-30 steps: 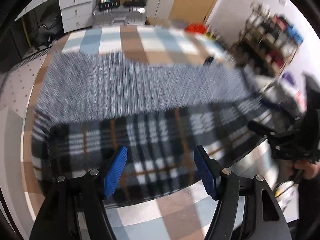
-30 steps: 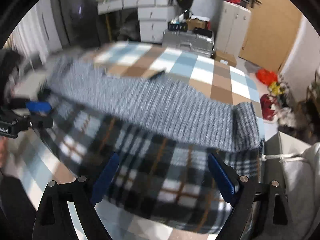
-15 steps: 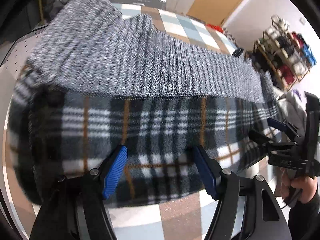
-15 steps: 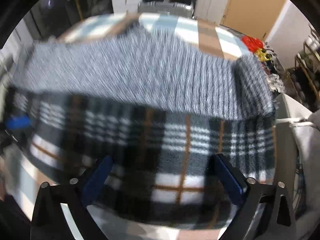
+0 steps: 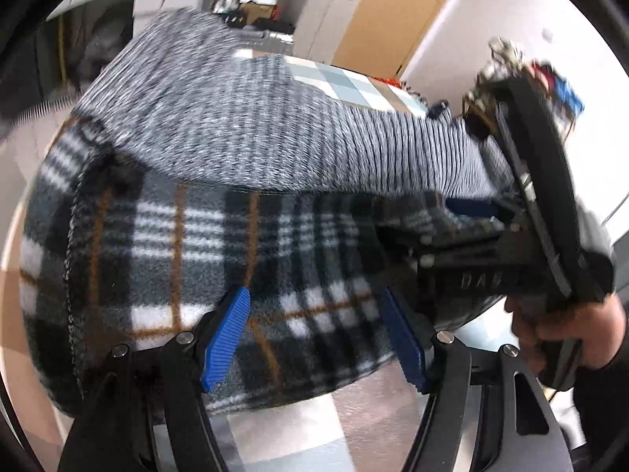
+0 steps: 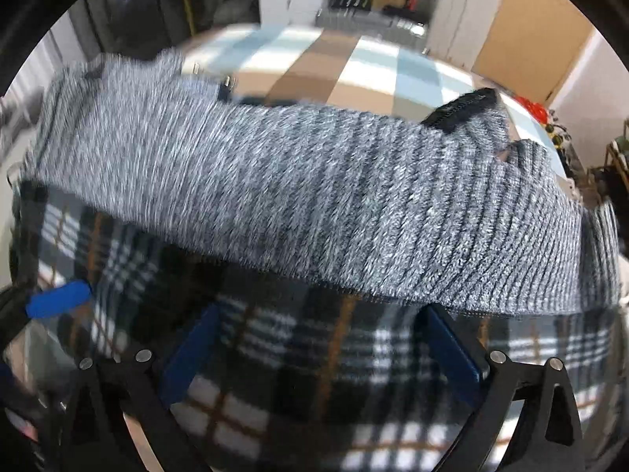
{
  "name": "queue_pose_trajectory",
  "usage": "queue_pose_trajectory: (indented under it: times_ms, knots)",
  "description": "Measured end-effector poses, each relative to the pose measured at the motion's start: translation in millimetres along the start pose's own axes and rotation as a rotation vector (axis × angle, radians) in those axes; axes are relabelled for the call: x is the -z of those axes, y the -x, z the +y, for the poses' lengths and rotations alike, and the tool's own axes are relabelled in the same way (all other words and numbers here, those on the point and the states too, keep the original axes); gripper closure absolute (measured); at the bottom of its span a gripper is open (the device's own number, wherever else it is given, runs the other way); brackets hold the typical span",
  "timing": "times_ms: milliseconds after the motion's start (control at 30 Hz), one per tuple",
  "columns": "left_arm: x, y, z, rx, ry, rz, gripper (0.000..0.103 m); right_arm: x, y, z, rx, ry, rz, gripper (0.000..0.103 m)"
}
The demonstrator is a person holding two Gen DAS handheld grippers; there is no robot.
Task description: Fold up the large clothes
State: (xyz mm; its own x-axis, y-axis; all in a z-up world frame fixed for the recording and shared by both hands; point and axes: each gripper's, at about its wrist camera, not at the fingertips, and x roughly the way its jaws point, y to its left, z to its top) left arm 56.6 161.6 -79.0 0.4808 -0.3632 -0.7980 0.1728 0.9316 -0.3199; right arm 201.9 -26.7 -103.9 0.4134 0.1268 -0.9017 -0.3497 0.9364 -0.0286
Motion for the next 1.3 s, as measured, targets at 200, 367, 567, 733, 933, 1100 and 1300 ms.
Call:
queue_pose_trajectory:
  times_ms: [200,367,567,733,933,1100,1300]
  knots:
    - [-5.7,-1.5,4.1,-0.003,-0.011,0.000,0.038,14.8,40.2,-34.9,-0.142,-0.071,-0.055,0.006]
    - [4.0,8.7,10.6,0.006,0.013,-0.006,0.039,48.5,84.9,-88.4,0.014,-0.076,-0.132,0.006]
    - [4.2,5.0,-3.2,-0.049,-0.012,-0.015,0.038,76.0,66.2,-156.9,0.079,-0.154,-0.056,0.009]
    - [0.5,1.0,-2.7,-0.055,-0.009,-0.014,0.038,87.4,39.3,-172.7,-0.011,-0.238,-0.008,0.009]
    - [2.1,-0.3,-3.9,-0.066,-0.020,-0.015,0.037,82.8,29.4,-171.3,0.002,-0.235,-0.006,0.008]
    - [-0.4,1.0,-7.1,-0.069,-0.020,-0.004,0.037,76.6,25.7,-168.8,0.009,-0.249,0.022,0.008]
    - [-5.4,44.8,-9.5,-0.055,-0.047,-0.138,0.037,53.7,73.0,-171.1,-0.044,-0.285,-0.100,0.029]
